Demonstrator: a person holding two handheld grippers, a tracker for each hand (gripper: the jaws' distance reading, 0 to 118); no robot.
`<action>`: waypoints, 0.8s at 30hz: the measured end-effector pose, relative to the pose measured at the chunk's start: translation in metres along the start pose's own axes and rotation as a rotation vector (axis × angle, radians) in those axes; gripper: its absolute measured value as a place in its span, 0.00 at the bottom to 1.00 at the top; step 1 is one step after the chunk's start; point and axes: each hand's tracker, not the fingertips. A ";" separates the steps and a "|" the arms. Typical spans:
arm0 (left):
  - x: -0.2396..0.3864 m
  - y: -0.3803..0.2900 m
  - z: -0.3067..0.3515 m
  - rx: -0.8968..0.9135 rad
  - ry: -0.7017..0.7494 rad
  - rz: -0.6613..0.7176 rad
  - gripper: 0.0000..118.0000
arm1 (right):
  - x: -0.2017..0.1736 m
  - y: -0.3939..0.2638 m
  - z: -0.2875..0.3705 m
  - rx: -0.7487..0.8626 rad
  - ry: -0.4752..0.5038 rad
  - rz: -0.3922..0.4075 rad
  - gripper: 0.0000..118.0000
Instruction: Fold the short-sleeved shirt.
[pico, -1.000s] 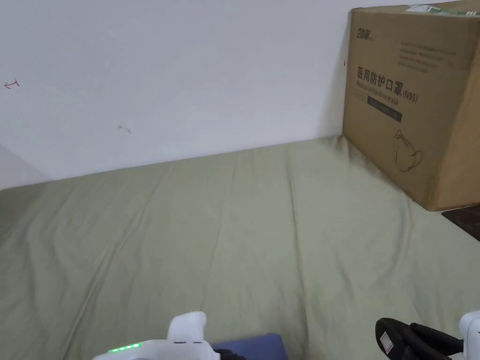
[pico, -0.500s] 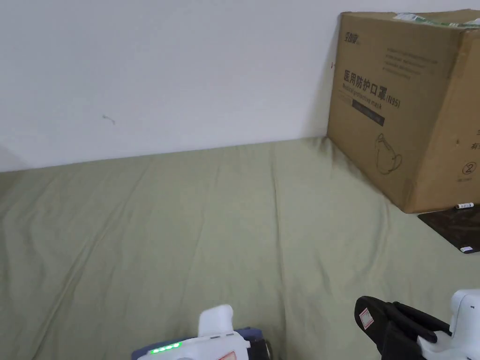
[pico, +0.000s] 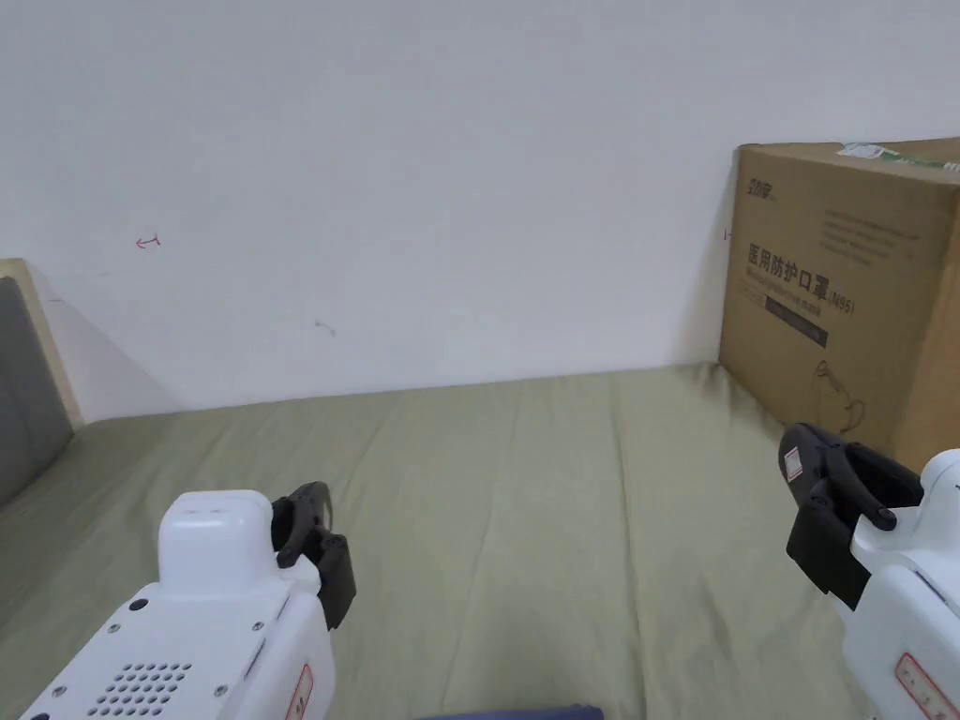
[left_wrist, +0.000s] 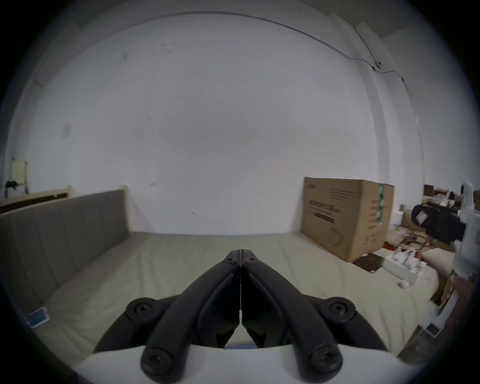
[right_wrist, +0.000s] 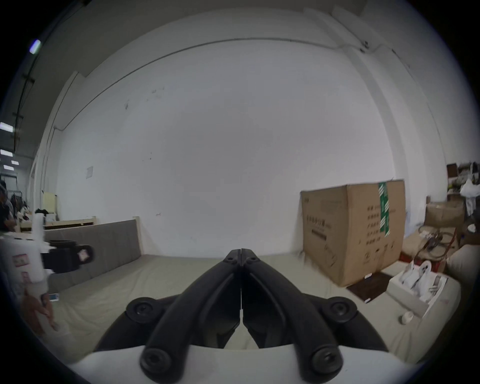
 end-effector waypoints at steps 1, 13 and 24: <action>-0.004 -0.005 0.004 -0.001 0.015 0.015 0.00 | -0.002 -0.006 0.000 0.015 -0.043 0.018 0.00; -0.009 -0.027 0.019 -0.001 0.094 0.065 0.00 | -0.005 -0.026 -0.003 -0.100 -0.113 0.019 0.00; -0.026 -0.010 0.013 -0.036 0.079 0.074 0.00 | -0.012 -0.029 -0.038 -0.237 0.132 -0.135 0.00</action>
